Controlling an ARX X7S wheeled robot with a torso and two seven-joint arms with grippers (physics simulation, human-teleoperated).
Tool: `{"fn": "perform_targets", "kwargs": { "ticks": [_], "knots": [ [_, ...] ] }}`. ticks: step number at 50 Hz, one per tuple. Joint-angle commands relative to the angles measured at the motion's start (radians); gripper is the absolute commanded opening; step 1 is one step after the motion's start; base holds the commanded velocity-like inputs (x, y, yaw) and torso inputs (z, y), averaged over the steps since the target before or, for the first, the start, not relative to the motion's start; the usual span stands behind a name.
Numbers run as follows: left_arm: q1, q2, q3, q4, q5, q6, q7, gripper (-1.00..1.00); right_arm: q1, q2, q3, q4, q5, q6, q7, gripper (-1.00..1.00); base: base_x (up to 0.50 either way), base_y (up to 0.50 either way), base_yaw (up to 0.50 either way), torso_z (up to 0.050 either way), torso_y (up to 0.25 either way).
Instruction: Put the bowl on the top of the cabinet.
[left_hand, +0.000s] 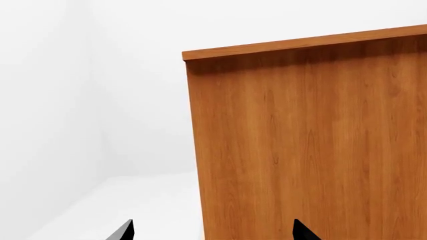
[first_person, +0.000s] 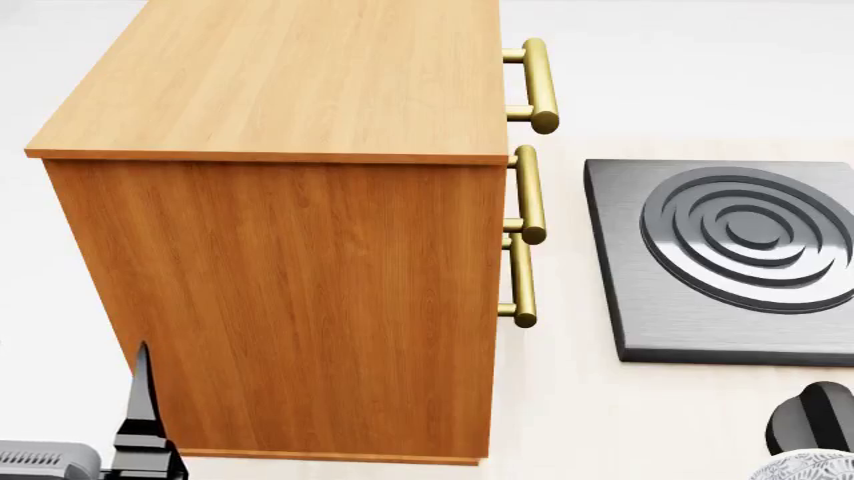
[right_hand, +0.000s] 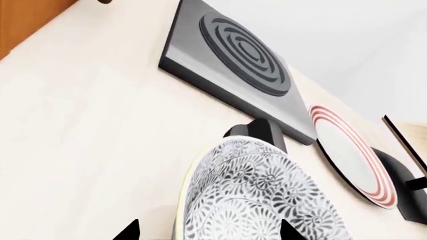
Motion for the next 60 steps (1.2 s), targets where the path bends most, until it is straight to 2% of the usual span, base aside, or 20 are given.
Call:
{"fn": "perform_targets", "kwargs": {
  "ticks": [1,60],
  "knots": [
    [0.0,-0.003,0.0,0.0,-0.003,0.001,-0.003,1.0,-0.003,-0.001,0.0,0.007,0.001,-0.006,0.001,1.0,0.0,0.0,0.0,0.0,0.0],
    [-0.001,-0.011,0.009,-0.013,-0.013,0.015,-0.015,1.0,-0.01,0.0,0.005,0.032,0.005,-0.032,0.005,1.0,0.0,0.0,0.0,0.0,0.0]
  ]
}}
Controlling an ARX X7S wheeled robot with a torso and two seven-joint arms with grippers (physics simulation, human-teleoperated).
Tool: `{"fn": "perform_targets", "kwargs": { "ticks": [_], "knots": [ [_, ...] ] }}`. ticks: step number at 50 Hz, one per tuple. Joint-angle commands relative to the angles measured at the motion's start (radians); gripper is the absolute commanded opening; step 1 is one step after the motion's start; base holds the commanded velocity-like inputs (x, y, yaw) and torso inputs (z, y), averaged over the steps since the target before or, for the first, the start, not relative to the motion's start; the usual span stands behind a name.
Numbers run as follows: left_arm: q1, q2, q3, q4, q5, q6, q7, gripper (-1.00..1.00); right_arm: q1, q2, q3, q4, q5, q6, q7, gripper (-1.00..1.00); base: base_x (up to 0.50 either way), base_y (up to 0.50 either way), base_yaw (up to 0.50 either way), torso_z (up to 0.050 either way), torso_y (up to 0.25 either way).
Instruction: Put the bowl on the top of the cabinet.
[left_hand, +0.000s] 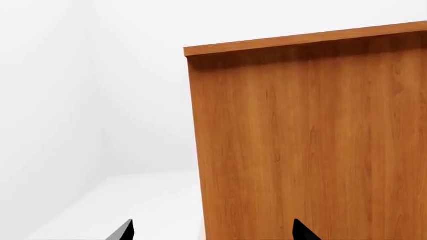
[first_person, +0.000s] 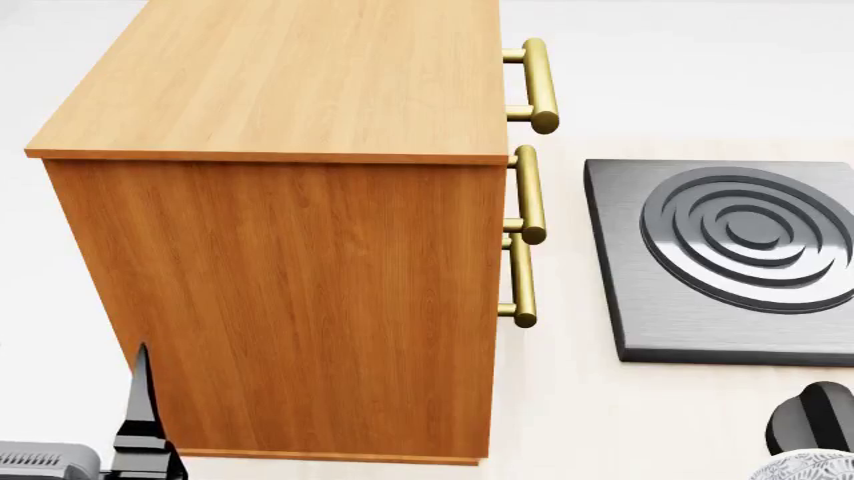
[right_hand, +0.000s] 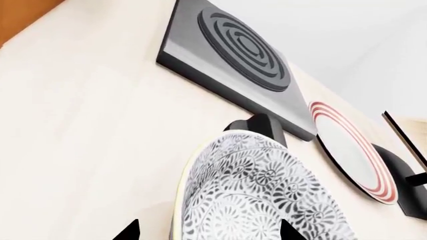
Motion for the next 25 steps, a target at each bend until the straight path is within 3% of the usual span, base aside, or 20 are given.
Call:
{"fn": "perform_targets", "kwargs": {
  "ticks": [1,25],
  "knots": [
    [-0.001,-0.002,0.002,0.001,-0.002,-0.001,-0.004,1.0,-0.002,0.0,0.001,0.006,0.002,-0.006,0.0,1.0,0.0,0.0,0.0,0.0,0.0],
    [0.004,-0.01,0.001,0.006,-0.006,0.005,-0.009,1.0,0.0,0.001,-0.007,0.011,0.002,-0.007,0.002,1.0,0.0,0.0,0.0,0.0,0.0]
  ]
}}
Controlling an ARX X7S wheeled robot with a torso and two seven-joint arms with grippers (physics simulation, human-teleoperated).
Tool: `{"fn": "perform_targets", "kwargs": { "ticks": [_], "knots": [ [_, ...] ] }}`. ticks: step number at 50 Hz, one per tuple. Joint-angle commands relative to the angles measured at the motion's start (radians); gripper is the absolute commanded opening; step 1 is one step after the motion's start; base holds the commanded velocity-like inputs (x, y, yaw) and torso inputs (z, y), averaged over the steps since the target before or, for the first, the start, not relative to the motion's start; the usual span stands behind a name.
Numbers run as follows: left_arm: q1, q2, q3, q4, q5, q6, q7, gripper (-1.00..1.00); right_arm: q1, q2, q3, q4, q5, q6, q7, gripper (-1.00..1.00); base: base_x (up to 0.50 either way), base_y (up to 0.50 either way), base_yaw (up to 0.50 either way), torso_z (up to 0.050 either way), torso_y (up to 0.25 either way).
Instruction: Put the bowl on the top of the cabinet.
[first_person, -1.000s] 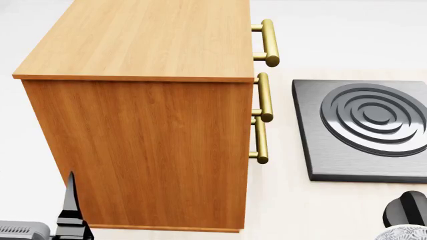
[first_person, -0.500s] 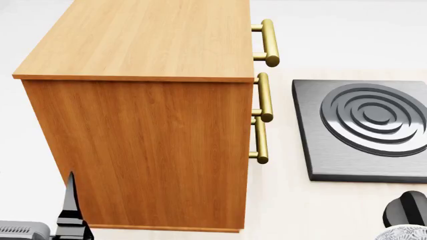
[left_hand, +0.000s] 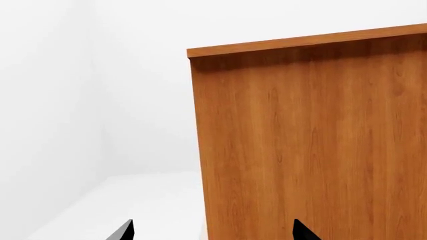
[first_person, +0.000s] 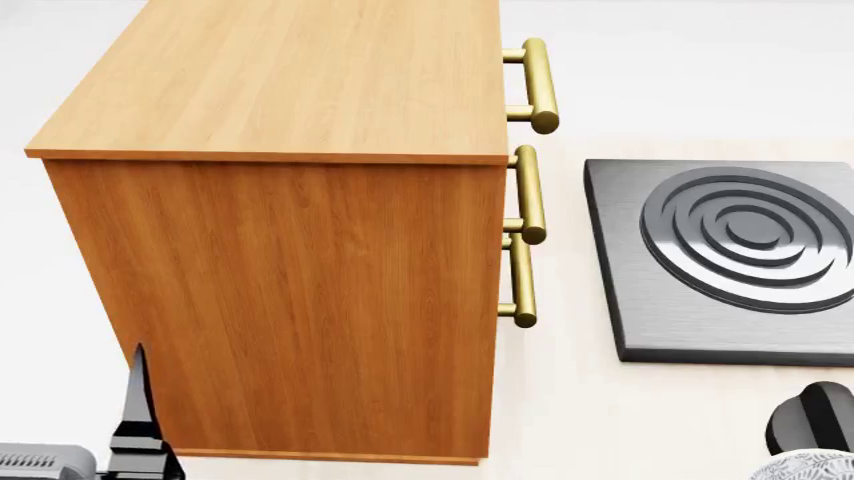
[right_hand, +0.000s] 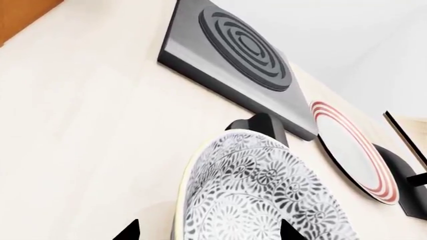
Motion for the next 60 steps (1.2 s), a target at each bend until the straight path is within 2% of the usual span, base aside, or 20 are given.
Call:
{"fn": "perform_targets", "kwargs": {
  "ticks": [1,11,12,29,37,48,53,60],
  "knots": [
    [0.0,-0.003,0.001,0.0,0.0,0.003,-0.003,1.0,0.0,-0.001,-0.003,0.007,0.0,-0.004,0.001,1.0,0.0,0.0,0.0,0.0,0.0],
    [0.001,-0.007,-0.001,0.002,-0.005,0.001,-0.005,1.0,0.003,-0.002,-0.01,0.017,-0.004,-0.006,0.005,1.0,0.0,0.0,0.0,0.0,0.0],
    [0.0,-0.007,-0.001,0.001,-0.005,0.002,-0.005,1.0,0.003,-0.004,-0.009,0.021,-0.007,-0.009,0.009,-1.0,0.0,0.0,0.0,0.0,0.0],
    [0.001,-0.008,0.0,-0.005,-0.007,0.009,-0.008,1.0,-0.001,0.0,0.006,0.002,0.0,-0.013,0.008,-1.0,0.0,0.0,0.0,0.0,0.0],
    [0.003,-0.009,0.001,-0.005,-0.01,0.012,-0.01,1.0,0.052,0.011,0.053,-0.124,0.028,0.067,0.004,-1.0,0.0,0.0,0.0,0.0,0.0],
    [0.009,-0.016,-0.002,0.004,-0.014,0.01,-0.014,1.0,0.206,0.005,0.071,-0.254,0.083,0.231,-0.015,-1.0,0.0,0.0,0.0,0.0,0.001],
    [0.005,-0.016,0.001,0.007,-0.014,0.005,-0.014,1.0,0.322,-0.003,0.071,-0.316,0.118,0.335,-0.028,-1.0,0.0,0.0,0.0,0.0,0.0],
    [0.006,-0.019,-0.002,-0.001,-0.017,0.013,-0.013,1.0,0.574,-0.029,0.076,-0.366,0.239,0.528,-0.017,-1.0,0.0,0.0,0.0,0.0,0.0]
  ]
}}
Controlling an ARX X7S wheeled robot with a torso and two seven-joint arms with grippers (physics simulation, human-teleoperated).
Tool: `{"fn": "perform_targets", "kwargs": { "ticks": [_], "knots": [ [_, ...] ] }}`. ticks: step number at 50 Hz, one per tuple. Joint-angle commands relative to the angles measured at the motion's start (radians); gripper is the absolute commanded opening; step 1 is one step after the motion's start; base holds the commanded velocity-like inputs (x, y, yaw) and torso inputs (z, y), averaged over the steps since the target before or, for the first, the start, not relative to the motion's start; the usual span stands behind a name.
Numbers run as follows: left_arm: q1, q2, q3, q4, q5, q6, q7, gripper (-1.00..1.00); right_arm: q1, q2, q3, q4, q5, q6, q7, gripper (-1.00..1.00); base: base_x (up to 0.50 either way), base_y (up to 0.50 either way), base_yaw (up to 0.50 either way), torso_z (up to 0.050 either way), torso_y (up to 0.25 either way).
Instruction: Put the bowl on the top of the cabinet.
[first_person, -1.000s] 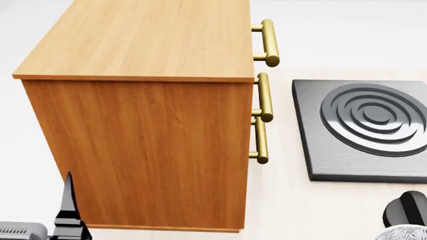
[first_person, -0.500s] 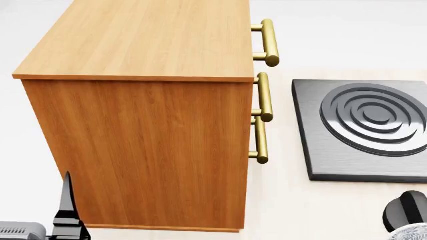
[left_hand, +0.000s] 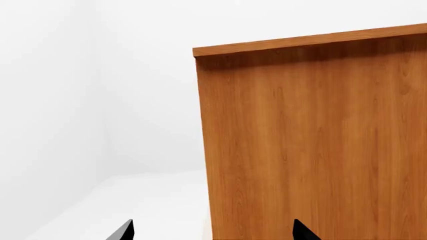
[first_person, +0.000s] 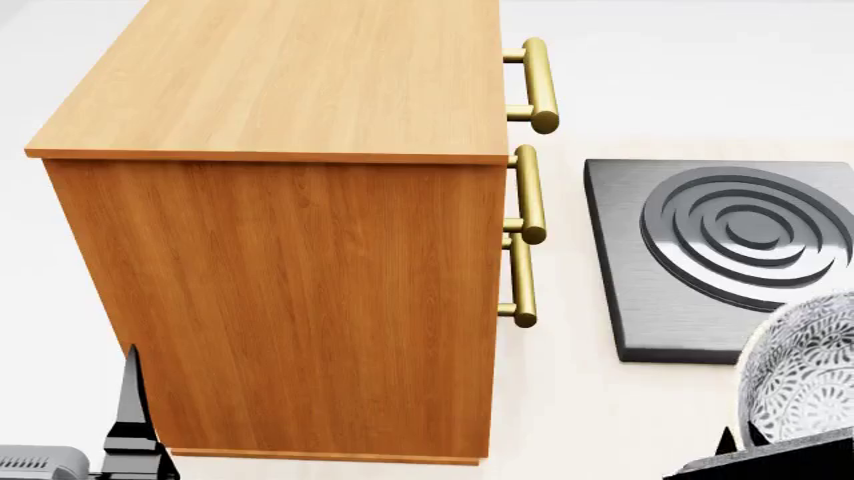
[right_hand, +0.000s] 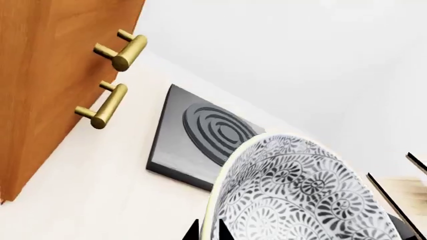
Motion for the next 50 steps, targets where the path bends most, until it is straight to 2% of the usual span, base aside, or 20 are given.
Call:
{"fn": "perform_targets", "kwargs": {
  "ticks": [1,7,11,20,32,40,50],
  "knots": [
    [0.002,-0.005,-0.003,-0.002,-0.005,0.004,0.0,1.0,0.29,-0.016,0.024,-0.095,0.139,0.226,0.035,-1.0,0.0,0.0,0.0,0.0,0.0],
    [0.007,-0.004,-0.004,-0.016,-0.006,0.017,0.0,1.0,0.452,-0.004,0.09,-0.076,0.45,0.308,0.215,-1.0,0.0,0.0,0.0,0.0,0.0],
    [0.011,-0.009,-0.001,-0.006,-0.002,0.012,-0.003,1.0,0.599,0.038,0.101,0.021,0.851,0.306,0.515,-1.0,0.0,0.0,0.0,0.0,0.0],
    [0.014,-0.01,-0.004,-0.017,-0.002,0.021,-0.004,1.0,0.918,0.053,-0.057,0.219,1.277,0.287,0.91,-1.0,0.0,0.0,0.0,0.0,0.001],
    [0.019,-0.009,-0.002,-0.034,-0.002,0.037,-0.004,1.0,1.286,0.009,-0.242,0.469,1.442,0.25,1.122,-1.0,0.0,0.0,0.0,0.0,0.0],
    [0.008,-0.005,0.009,-0.042,0.003,0.034,-0.004,1.0,1.454,-0.044,-0.344,0.599,1.385,0.264,1.119,-1.0,0.0,0.0,0.0,0.0,0.001],
    [0.005,-0.007,0.014,-0.037,0.004,0.028,-0.005,1.0,1.572,-0.089,-0.418,0.664,1.381,0.248,1.124,-1.0,0.0,0.0,0.0,0.0,0.0]
  ]
}}
